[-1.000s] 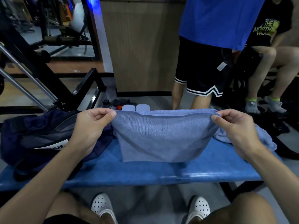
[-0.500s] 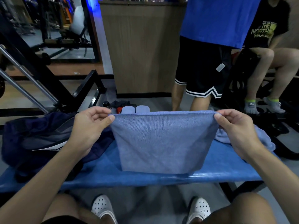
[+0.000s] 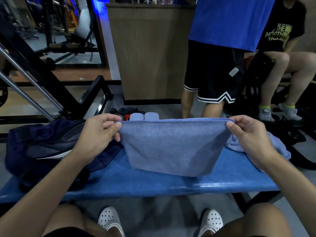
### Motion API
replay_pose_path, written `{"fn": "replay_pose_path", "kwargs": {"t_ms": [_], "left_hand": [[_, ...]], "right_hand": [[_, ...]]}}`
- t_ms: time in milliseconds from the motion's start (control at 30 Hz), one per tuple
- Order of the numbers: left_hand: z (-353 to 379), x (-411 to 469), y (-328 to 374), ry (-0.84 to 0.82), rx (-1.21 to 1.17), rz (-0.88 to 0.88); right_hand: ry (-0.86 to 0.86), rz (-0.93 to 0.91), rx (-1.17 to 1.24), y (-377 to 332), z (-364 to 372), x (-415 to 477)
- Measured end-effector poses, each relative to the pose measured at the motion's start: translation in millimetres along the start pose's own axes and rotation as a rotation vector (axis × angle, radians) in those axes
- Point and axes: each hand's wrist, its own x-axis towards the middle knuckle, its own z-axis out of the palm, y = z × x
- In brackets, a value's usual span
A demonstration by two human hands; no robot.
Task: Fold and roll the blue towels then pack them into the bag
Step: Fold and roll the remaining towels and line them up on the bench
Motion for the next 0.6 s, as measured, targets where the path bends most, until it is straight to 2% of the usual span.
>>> {"fn": "replay_pose_path", "kwargs": {"t_ms": [100, 333, 600], "left_hand": [[-3.4, -0.9, -0.3, -0.002, -0.031, -0.027], [-10.1, -10.1, 0.1, 0.004, -0.267, -0.135], [-23.0, -17.3, 10.5, -0.136, -0.219, -0.321]], "right_hand": [[-0.014, 0.031, 0.021, -1.8, -2.3, -2.0], [-0.047, 0.065, -0.019, -9.7, -9.5, -8.2], [-0.197, 0.132, 0.024, -12.5, -18.5, -11.1]]}}
